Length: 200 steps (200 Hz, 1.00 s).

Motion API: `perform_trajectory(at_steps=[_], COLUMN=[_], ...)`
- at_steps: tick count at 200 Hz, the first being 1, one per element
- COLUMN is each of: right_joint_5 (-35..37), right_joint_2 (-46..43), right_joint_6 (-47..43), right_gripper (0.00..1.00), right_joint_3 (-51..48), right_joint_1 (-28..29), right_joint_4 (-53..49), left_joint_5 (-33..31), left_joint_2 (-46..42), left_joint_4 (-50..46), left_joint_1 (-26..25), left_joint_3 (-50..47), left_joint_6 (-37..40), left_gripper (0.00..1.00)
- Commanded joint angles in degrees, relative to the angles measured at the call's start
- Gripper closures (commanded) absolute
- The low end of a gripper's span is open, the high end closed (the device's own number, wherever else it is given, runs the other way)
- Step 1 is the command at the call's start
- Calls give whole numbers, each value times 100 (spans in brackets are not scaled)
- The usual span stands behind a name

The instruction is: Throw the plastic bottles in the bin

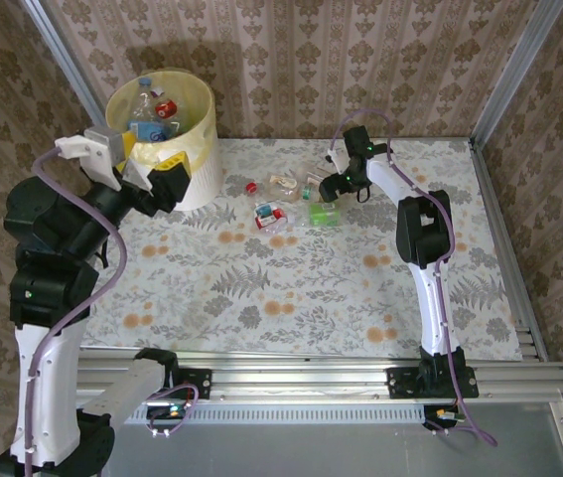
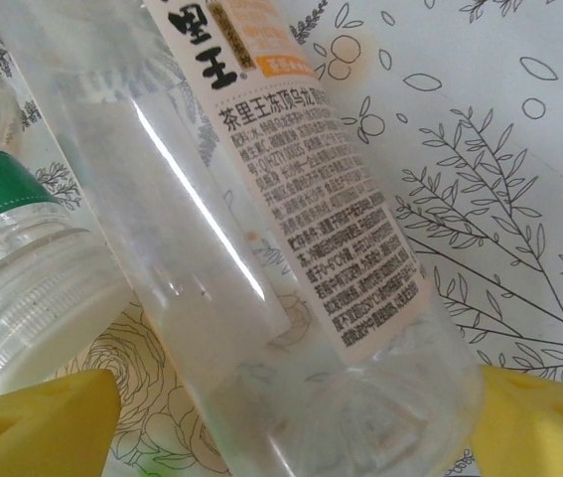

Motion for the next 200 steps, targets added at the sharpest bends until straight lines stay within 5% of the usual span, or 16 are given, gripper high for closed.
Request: perform_trajectory(at_steps=[1,124,200], right_joint_5=[-187,-32,116], right_joint_2=[77,-185,-215], right_joint_6=[-106,-182,-383], right_gripper=[13,23,44], right_joint_3=[160,-178,-239], right_joint_1=[-1,181,251], right_joint_4=[-242,-123,-159], left_joint_5=[-20,97,292], left_joint_2=[25,12,121], left_joint_4=[129,44,94], left_joint_1=[-28,-28,-28], left_joint_3=[-7,-112,-128], left_joint_6=[15,-71,-206], left_gripper=[0,0,0])
